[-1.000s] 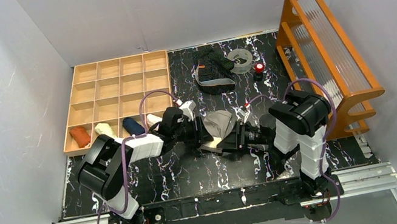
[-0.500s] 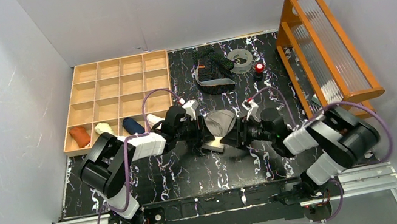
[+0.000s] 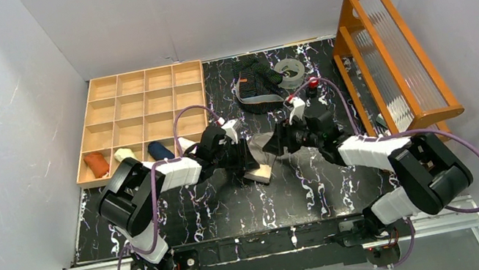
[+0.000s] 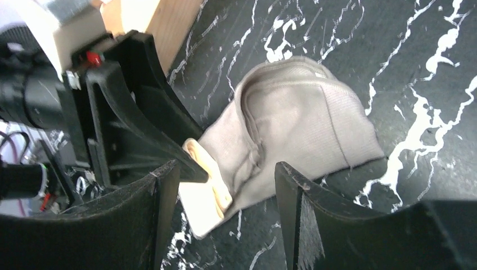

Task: Roll the underwear
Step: Roll the underwear to the center of the board.

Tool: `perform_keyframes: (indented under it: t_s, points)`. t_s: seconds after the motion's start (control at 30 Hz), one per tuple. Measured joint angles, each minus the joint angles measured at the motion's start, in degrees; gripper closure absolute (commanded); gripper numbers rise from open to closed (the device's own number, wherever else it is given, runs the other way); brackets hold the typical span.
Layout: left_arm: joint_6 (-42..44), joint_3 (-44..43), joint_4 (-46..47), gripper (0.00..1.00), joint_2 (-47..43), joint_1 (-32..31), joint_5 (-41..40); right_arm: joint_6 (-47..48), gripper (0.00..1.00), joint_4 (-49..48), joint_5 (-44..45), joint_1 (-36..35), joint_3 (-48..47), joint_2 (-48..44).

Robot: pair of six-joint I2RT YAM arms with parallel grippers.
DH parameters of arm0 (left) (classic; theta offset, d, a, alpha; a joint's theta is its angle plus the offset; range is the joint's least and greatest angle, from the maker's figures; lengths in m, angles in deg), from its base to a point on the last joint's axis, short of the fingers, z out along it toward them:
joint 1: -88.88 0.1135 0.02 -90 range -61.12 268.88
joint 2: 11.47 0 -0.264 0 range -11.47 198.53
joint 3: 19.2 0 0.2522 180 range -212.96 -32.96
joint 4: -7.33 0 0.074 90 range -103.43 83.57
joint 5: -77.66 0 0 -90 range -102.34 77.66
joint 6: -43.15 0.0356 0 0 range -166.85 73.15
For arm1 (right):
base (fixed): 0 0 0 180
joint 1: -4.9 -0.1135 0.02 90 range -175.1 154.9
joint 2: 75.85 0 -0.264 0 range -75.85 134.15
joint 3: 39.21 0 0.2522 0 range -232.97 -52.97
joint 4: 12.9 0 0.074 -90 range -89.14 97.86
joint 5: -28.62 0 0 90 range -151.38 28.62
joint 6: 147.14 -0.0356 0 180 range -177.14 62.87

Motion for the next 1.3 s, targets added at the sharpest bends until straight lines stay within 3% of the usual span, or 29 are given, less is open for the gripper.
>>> perform_keyframes:
  t_s: [0.2, 0.23, 0.47, 0.63, 0.8, 1.07, 1.2, 1.3]
  points:
    - [0.20, -0.20, -0.52, 0.62, 0.13, 0.28, 0.46, 9.88, 0.30, -11.74, 0.07, -1.03, 13.20, -4.87]
    - [0.20, -0.22, -0.48, 0.63, 0.26, 0.39, 0.79, 13.55, 0.20, -13.84, 0.24, -2.38, 16.00, -6.29]
    - [0.22, -1.05, -0.61, 0.63, 1.46, 1.57, 3.67, 43.10, 0.32, -19.80, 8.81, -20.79, 18.58, -8.13]
    - [0.31, -2.01, -1.14, 0.64, 2.36, 1.81, 4.90, 57.22, 0.41, -22.80, 13.79, -25.70, 18.51, -4.26]
    - [0.46, -2.47, -1.68, 0.65, 2.67, 1.95, 5.38, 63.69, 0.43, -22.86, 14.56, -26.43, 18.23, -0.04]
    - [0.57, -2.93, -2.36, 0.66, 3.02, 2.32, 5.95, 67.49, 0.57, -24.70, 16.87, -26.86, 16.55, 5.51]
    - [0.55, -2.97, -2.34, 0.67, 3.26, 2.67, 6.67, 68.67, 0.57, -27.06, 19.41, -27.63, 16.52, 7.23]
    - [0.61, -3.17, -2.45, 0.67, 3.48, 2.93, 7.21, 69.05, 0.63, -27.71, 21.42, -28.04, 16.15, 8.11]
